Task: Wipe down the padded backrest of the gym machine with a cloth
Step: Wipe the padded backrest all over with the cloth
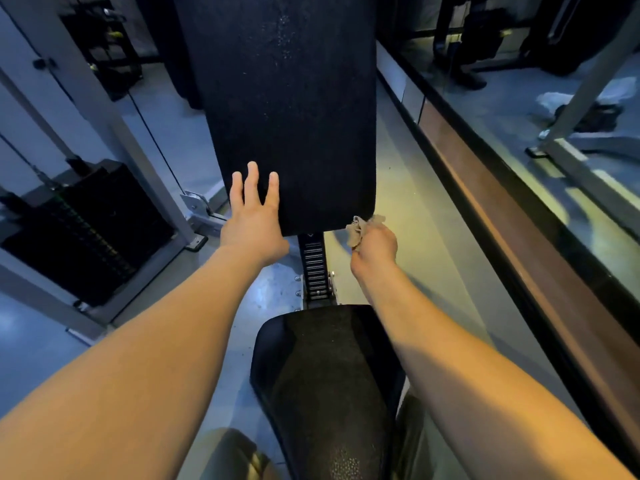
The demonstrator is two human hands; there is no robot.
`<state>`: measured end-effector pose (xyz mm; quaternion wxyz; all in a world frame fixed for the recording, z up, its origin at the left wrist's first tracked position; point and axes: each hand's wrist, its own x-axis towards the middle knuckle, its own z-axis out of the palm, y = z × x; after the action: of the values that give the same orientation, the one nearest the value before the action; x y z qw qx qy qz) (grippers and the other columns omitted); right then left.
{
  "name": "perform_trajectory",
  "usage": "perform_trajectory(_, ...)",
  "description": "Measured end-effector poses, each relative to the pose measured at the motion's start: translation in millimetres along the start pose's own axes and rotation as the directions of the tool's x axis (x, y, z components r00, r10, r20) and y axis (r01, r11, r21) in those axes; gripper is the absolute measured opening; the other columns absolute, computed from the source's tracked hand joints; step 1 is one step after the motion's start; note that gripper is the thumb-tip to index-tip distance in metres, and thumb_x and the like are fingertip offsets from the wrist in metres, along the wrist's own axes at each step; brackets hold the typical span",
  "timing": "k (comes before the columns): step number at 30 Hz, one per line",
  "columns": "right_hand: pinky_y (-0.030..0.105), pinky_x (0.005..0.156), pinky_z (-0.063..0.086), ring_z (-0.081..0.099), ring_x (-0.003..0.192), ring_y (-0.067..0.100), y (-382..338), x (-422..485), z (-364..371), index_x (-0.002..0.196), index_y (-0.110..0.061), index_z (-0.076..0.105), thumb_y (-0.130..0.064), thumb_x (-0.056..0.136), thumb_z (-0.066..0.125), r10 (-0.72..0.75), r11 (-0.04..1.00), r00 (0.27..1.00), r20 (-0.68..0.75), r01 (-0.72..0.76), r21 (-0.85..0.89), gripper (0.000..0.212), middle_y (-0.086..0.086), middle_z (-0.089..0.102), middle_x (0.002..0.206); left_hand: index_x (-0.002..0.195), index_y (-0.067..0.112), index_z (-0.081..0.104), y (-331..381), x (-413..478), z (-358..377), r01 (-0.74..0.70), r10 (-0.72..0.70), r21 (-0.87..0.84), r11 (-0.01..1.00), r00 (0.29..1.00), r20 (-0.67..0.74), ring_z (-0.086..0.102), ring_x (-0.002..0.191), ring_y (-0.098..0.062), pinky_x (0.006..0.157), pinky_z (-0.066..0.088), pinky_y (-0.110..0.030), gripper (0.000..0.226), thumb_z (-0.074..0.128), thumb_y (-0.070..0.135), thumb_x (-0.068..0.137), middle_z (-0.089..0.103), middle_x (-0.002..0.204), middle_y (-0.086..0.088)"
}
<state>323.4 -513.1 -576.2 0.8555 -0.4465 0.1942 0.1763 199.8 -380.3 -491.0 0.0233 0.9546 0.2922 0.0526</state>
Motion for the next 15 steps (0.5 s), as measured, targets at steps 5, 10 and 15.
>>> perform_trajectory(5, 0.031, 0.070, 0.054, 0.064, 0.081, 0.022, 49, -23, 35, 0.087, -0.008, 0.061, -0.012, 0.109, 0.039, 0.349, 0.931, 0.936, 0.050, -0.352, 0.096, 0.032, 0.009, 0.067, 0.102, 0.159, 0.035, -0.012, -8, 0, -6, -0.009, 0.009, 0.024, 1.000, 1.000, 0.009, -0.021, 0.153, -0.025, 0.078, 0.045, -0.033, 0.112, 0.064, 0.010, 0.081, -0.032, 0.162, 0.008)
perform_trajectory(10, 0.028, 0.056, 0.045, 0.062, 0.069, 0.017, 15, -45, 14, 0.089, -0.013, 0.064, -0.004, 0.097, 0.049, 0.099, 0.980, 0.981, 0.165, -0.068, -0.185, 0.018, 0.008, 0.065, 0.087, 0.159, 0.035, -0.011, -9, -1, -6, -0.010, 0.010, 0.035, 0.999, 1.000, 0.012, -0.019, 0.153, -0.025, 0.083, 0.049, -0.034, 0.111, 0.063, 0.013, 0.080, -0.029, 0.163, 0.007)
perform_trajectory(15, 0.016, 0.068, 0.044, 0.060, 0.091, 0.011, -49, -61, 28, 0.105, -0.024, 0.054, -0.010, 0.093, 0.060, -0.450, 0.629, 0.811, 0.374, 0.585, -0.512, 0.020, -0.006, 0.060, 0.102, 0.160, 0.037, -0.005, -10, -5, -21, -0.033, 0.036, -0.056, 0.998, 0.997, 0.070, -0.017, 0.154, -0.021, 0.104, 0.045, -0.043, 0.100, 0.058, 0.016, 0.085, -0.024, 0.165, 0.010)
